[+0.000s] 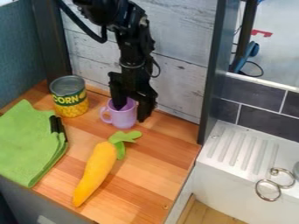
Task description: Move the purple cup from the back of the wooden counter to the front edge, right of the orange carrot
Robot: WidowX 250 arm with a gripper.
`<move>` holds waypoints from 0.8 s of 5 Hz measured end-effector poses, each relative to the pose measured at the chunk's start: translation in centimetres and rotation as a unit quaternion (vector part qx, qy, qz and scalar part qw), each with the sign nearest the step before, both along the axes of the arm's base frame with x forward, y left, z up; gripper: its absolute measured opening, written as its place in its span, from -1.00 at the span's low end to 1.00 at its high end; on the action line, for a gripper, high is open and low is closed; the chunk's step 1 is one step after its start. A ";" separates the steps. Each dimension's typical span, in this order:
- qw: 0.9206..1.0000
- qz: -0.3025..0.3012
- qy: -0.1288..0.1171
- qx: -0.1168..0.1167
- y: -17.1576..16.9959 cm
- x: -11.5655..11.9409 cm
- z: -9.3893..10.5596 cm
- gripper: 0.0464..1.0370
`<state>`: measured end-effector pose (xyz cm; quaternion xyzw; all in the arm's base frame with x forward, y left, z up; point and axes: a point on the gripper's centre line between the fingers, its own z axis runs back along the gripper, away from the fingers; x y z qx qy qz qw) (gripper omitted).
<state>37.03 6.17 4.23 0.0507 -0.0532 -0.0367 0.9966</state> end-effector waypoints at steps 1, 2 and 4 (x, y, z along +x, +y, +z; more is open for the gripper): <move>1.000 -0.001 -0.005 -0.005 -0.1 0.3 -0.3 0.82; 1.000 0.003 0.005 -0.006 -0.2 0.1 -1.1 0.25; 1.000 -0.004 0.008 -0.005 0.4 -0.2 -1.3 -0.76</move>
